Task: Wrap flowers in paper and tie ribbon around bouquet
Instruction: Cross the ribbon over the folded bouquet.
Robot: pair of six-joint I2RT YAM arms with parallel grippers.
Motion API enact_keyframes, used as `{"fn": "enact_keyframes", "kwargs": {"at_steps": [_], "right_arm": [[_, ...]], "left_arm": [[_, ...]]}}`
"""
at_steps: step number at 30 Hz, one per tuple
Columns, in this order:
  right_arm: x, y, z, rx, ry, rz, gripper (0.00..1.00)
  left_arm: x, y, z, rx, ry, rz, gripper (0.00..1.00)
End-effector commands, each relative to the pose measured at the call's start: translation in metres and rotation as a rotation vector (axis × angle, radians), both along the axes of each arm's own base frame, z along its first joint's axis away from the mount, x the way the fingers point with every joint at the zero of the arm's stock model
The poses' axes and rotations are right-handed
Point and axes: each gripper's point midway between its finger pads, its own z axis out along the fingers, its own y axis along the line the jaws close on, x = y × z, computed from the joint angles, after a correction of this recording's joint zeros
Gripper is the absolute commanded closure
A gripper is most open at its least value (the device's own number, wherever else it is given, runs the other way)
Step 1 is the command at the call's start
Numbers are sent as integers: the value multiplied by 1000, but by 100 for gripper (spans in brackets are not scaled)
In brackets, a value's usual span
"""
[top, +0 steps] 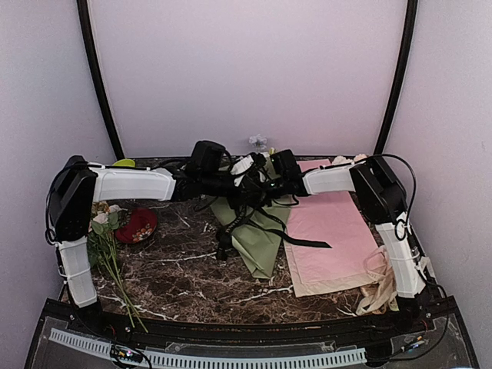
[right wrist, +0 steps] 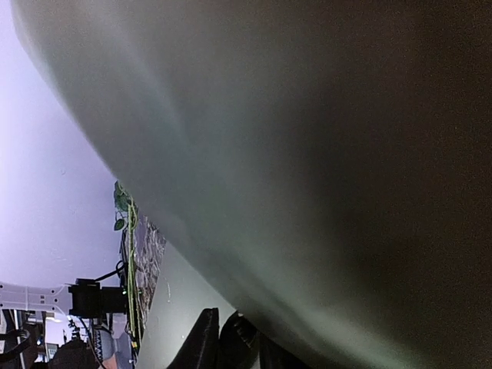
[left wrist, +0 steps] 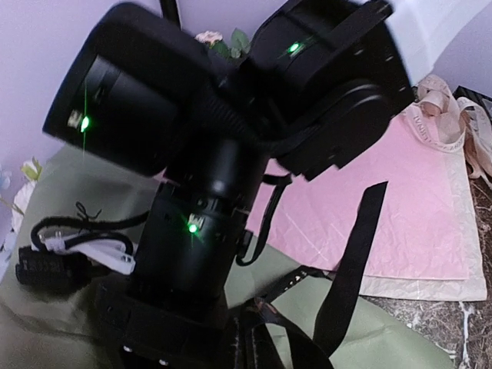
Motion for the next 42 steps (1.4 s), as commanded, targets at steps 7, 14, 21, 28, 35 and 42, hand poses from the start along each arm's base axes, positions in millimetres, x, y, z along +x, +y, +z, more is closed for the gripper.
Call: {"fn": "enact_keyframes", "kwargs": {"at_steps": [7,14,21,28,35,42], "right_arm": [[-1,-6,30,15,-9,-55,73],[-2,-11,30,-23,-7,-72,66],[4,-22,42,-74,-46,-134,59],[6,-46,57,-151,-91,-230,56],[-7,-58,49,-216,-82,-198,50],[-42,-53,45,-126,-33,-107,71]], "left_arm": [[10,24,-51,0,215,125,100],[15,28,-87,77,249,147,99],[13,33,-103,81,289,152,98],[12,33,-106,67,307,144,98],[13,33,-105,51,320,143,98],[14,32,-103,34,326,144,98]]}}
